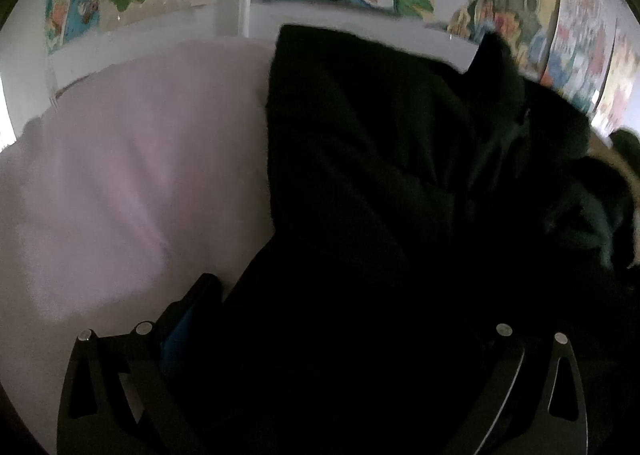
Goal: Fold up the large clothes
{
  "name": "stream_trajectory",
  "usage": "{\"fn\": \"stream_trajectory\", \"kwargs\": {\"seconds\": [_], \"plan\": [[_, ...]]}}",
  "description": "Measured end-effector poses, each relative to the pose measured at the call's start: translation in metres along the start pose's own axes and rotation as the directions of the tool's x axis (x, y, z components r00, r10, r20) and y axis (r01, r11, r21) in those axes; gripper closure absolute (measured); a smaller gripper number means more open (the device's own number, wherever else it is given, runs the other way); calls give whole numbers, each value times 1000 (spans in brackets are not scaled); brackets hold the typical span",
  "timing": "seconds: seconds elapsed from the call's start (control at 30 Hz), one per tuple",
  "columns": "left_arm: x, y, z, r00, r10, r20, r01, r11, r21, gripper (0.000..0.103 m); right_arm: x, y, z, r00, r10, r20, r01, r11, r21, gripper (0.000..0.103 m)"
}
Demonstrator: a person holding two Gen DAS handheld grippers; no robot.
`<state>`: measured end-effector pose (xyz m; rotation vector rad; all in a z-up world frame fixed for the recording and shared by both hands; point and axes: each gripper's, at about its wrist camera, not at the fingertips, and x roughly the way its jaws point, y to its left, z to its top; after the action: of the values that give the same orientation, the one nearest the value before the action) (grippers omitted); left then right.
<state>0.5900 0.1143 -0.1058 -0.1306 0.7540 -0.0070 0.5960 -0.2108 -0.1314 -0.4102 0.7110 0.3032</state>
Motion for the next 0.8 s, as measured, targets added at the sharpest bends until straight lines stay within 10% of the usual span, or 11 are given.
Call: {"fn": "stream_trajectory", "kwargs": {"seconds": [0.23, 0.47, 0.63, 0.8], "plan": [[-42, 40, -1, 987, -127, 99, 143, 972, -184, 1, -21, -7, 0, 998, 52, 21, -52, 998, 28, 38], [-82, 58, 16, 985, -100, 141, 140, 939, -313, 2, -53, -33, 20, 988, 152, 21, -153, 981, 122, 28], [-89, 25, 65, 980, -101, 172, 138, 965, -221, 2, -68, -59, 61, 977, 187, 104, -210, 934, 288, 19], [-66, -36, 118, 972, -165, 169, 182, 979, -88, 2, -40, -85, 99, 945, 282, 165, -327, 802, 500, 19]]}}
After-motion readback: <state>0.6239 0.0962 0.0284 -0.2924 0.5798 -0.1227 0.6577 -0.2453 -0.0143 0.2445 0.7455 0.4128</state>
